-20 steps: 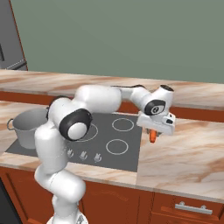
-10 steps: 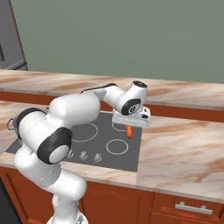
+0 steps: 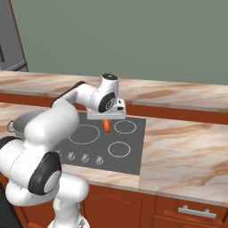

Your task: Turn on the burner for the pot on the stove. Wait thirty seconds for the pot to heat up. Then add the carrot to the pot.

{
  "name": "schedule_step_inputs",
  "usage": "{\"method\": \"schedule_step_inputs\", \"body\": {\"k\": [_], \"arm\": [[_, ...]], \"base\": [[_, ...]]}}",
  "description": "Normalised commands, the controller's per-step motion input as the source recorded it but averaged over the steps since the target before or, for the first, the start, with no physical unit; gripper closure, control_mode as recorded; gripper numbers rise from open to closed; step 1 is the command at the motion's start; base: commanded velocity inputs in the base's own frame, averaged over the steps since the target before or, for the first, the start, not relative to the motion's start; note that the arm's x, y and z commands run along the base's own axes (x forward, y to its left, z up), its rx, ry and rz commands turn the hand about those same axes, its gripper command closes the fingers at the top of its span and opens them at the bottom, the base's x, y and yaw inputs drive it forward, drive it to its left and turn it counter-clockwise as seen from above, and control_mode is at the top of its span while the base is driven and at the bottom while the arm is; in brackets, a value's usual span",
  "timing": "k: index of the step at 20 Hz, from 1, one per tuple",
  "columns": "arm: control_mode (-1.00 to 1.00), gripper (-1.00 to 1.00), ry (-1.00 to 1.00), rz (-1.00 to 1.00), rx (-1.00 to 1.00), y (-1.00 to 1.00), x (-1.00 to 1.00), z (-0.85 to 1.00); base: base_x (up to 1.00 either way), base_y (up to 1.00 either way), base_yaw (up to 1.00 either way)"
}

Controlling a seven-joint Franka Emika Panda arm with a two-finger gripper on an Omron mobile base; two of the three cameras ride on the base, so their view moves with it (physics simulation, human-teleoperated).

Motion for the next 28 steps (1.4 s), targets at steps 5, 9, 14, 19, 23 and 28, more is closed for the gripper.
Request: {"method": "schedule_step_inputs", "body": {"k": [5,9,14,19,23,28], "arm": [[-1.0,1.0,0.0,0.16,-0.02,1.0,0.0,0.57],[-1.0,1.0,0.01,0.18,0.0,0.84,-0.03,0.09],[-1.0,1.0,0.08,0.23,0.0,0.89,0.0,0.02],[-1.0,1.0,0.03,0.2,0.0,0.97,0.0,0.03],[-1.0,1.0,0.04,0.2,-0.02,0.99,0.0,0.02],[-1.0,1.0,0.01,0.18,-0.03,0.88,0.0,0.02]], "base": [[0.0,0.0,0.0],[0.0,0.0,0.0],[0.0,0.0,0.0],[0.0,0.0,0.0],[0.0,0.0,0.0],[0.0,0.0,0.0]]}}
